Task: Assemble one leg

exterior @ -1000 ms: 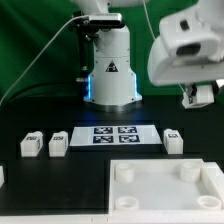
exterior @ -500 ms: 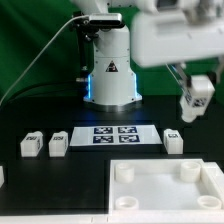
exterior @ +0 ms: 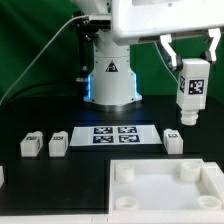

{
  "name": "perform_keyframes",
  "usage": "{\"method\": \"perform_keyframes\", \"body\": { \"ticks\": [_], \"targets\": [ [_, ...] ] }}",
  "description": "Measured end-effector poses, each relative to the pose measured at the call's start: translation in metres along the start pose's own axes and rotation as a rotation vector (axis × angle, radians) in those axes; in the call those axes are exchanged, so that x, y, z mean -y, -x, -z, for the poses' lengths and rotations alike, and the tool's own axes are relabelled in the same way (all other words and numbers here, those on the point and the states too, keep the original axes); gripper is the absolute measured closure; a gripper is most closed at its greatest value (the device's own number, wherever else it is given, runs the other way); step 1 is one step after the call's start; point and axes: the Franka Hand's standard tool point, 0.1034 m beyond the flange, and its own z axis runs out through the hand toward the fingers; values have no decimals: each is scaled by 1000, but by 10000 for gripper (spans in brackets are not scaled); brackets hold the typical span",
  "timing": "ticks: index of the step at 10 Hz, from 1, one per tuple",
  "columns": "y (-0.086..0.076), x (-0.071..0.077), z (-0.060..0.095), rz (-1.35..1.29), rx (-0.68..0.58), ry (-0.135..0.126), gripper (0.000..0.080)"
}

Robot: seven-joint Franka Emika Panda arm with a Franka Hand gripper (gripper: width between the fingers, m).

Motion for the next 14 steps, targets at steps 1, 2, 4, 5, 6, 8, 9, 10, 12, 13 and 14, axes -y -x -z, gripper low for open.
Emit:
{"method": "perform_keyframes", "body": {
  "ticks": [1, 2, 4, 5, 6, 8, 9, 10, 12, 13, 14],
  "targets": [
    [-1, 0, 0, 0, 3, -1, 506],
    [-1, 0, 0, 0, 3, -1, 506],
    [-6, 6, -17, 4, -23, -7, 506],
    [-17, 8, -30, 1, -29, -13, 506],
    [-25, 9, -39, -2, -33, -17, 506],
    [-27, 7, -67, -12, -29, -20, 506],
    [-23, 7, -76, -15, -22, -21, 506],
    [-18, 6, -83, -16, -14, -21, 506],
    [-13, 3, -90, -19, -3, -19, 506],
    [-10, 5, -93, -18, 1, -20, 506],
    [-5, 5, -100, -19, 12, -22, 506]
  ]
}}
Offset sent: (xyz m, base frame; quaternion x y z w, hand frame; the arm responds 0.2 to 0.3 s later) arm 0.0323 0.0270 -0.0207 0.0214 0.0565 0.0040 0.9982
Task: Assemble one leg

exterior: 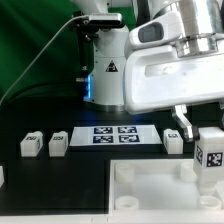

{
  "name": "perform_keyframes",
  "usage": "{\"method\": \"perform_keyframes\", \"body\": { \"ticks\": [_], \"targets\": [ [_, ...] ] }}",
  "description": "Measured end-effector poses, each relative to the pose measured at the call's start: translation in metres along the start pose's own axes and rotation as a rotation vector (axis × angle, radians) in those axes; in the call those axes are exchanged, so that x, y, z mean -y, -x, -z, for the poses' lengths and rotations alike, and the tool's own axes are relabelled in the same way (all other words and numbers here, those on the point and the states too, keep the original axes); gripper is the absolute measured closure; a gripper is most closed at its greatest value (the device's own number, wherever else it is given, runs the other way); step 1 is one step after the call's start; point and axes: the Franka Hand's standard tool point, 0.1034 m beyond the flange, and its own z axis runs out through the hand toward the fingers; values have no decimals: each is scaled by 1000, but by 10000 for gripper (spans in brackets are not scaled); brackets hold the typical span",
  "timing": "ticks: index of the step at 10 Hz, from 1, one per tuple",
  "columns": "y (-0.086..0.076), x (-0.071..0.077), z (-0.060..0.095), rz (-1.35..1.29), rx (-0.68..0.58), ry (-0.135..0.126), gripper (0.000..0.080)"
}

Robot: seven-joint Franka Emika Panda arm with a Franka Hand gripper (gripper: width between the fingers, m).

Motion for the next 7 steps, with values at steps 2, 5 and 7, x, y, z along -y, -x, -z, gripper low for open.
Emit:
{"method": "perform_keyframes", "body": {
  "ticks": [2, 5, 7],
  "targets": [
    [4, 1, -10, -2, 12, -3, 506],
    [11, 1, -17, -1, 16, -2, 506],
    [7, 1, -20, 1, -42, 2, 506]
  ]
}}
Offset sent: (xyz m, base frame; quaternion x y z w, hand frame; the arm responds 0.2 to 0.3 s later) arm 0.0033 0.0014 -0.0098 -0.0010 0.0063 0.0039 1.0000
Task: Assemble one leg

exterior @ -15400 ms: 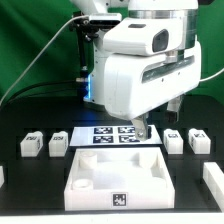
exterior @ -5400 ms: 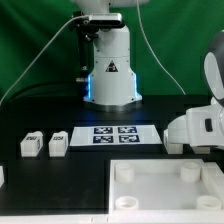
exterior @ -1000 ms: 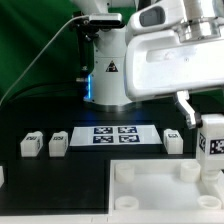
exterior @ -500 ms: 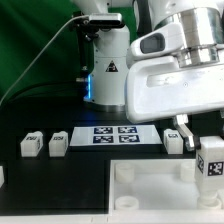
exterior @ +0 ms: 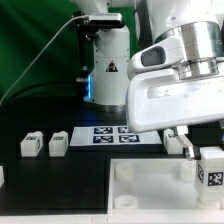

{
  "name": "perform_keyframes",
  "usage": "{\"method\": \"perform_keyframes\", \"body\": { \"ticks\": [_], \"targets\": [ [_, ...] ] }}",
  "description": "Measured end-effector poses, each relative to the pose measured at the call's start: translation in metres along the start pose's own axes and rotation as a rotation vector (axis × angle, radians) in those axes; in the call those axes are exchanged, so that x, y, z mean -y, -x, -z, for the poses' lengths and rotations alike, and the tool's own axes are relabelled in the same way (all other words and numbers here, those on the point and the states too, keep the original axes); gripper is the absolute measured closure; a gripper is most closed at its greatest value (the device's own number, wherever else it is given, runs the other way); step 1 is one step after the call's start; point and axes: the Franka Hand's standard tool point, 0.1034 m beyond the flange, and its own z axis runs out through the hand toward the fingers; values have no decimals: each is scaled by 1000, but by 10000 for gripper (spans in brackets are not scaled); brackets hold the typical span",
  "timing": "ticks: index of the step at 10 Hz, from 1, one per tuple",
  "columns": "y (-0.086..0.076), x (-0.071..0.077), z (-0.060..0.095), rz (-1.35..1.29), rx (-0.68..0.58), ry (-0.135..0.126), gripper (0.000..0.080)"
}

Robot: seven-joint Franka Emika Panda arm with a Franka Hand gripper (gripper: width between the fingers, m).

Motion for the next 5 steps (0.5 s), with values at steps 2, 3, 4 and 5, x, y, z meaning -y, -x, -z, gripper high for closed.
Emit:
{"method": "perform_keyframes", "body": {
  "ticks": [2, 3, 4, 5],
  "targets": [
    [-5, -1, -2, 0, -62, 6, 506],
    [-5, -1, -2, 0, -61, 6, 506],
    [-5, -1, -3, 0, -61, 6, 417],
    [-5, -1, -3, 0, -61, 6, 417]
  ]
}}
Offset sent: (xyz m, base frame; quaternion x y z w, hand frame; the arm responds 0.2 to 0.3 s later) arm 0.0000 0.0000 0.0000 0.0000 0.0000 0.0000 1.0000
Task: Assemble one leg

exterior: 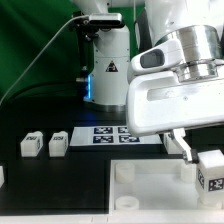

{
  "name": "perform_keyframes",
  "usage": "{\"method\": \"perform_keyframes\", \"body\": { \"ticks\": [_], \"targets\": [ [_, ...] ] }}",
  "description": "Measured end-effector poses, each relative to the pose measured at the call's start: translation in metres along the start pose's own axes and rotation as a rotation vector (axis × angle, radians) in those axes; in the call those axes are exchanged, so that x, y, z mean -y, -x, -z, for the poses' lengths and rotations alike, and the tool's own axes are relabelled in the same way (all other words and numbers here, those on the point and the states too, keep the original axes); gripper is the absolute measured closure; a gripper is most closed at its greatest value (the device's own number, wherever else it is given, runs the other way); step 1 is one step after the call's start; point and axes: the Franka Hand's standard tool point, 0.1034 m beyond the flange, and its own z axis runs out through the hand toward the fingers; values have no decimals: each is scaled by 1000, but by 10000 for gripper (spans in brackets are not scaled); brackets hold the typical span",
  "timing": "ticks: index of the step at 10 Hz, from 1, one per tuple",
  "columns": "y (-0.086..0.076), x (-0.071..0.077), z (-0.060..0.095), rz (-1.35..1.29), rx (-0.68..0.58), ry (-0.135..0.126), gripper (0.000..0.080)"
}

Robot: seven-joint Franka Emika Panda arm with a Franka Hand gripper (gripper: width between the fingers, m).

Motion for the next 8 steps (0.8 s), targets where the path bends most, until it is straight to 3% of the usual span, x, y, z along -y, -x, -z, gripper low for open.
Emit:
{"method": "perform_keyframes", "body": {
  "ticks": [1, 2, 8],
  "targets": [
    [0, 0, 0, 0, 0, 0, 219],
    [0, 0, 0, 0, 0, 0, 168],
    [0, 0, 0, 0, 0, 0, 150]
  ]
}}
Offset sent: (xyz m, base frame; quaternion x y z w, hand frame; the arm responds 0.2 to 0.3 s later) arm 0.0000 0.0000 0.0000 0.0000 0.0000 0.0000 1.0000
